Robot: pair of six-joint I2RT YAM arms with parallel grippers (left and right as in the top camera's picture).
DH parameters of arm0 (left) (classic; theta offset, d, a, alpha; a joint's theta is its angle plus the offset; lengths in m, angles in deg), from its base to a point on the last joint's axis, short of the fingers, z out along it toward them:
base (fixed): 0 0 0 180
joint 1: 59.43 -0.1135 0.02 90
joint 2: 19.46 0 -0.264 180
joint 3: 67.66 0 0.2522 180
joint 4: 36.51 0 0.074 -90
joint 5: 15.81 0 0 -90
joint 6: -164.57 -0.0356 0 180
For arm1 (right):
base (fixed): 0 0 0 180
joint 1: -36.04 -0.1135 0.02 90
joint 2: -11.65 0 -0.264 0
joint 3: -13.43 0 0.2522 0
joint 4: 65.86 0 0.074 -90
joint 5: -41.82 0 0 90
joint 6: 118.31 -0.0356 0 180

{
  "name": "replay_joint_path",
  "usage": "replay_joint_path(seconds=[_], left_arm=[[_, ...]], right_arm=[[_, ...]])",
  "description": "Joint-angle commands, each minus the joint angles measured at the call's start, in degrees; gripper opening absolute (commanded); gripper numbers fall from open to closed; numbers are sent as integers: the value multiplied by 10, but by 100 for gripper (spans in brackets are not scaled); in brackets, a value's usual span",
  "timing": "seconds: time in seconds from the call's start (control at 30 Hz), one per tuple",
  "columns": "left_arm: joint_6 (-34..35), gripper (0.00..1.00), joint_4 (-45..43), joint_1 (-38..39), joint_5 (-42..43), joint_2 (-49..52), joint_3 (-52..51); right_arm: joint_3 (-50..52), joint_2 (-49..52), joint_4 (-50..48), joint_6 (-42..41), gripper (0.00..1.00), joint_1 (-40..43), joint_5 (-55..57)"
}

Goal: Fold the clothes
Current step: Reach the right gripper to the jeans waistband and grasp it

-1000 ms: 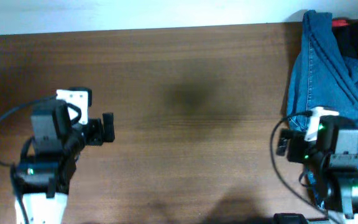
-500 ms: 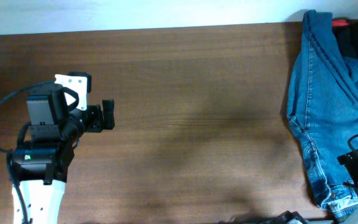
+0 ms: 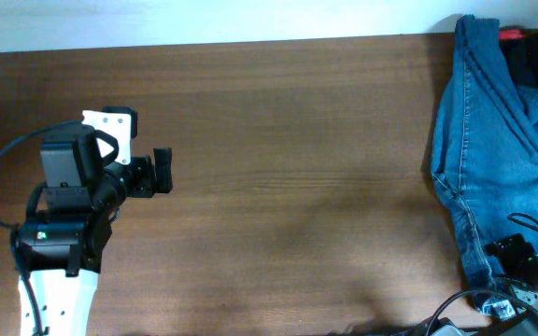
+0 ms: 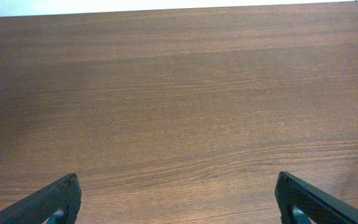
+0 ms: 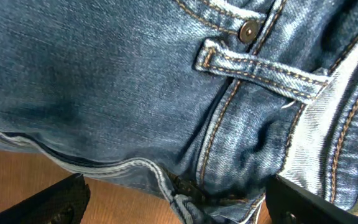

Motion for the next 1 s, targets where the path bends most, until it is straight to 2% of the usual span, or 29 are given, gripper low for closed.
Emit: replay_joint_path(seconds=[0.0,0.23,0.73,0.9,0.93,0.97], left_arm=[[-9,99,-2,1,2,1,11],[-9,99,-4,1,2,1,11],[-9,99,-21,1,2,1,11],[-9,100,-21,1,2,1,11],[-9,99,-21,1,2,1,11],[-9,99,-21,1,2,1,11]], right_arm=[[4,0,6,-8,95,4,21],[4,0,23,-57,96,4,100],[14,17,-32,-57,93,4,64],[14,48,-47,-56,74,4,35],[14,56,-53,-56,55,4,27],[14,59,-53,-55,45,4,22]])
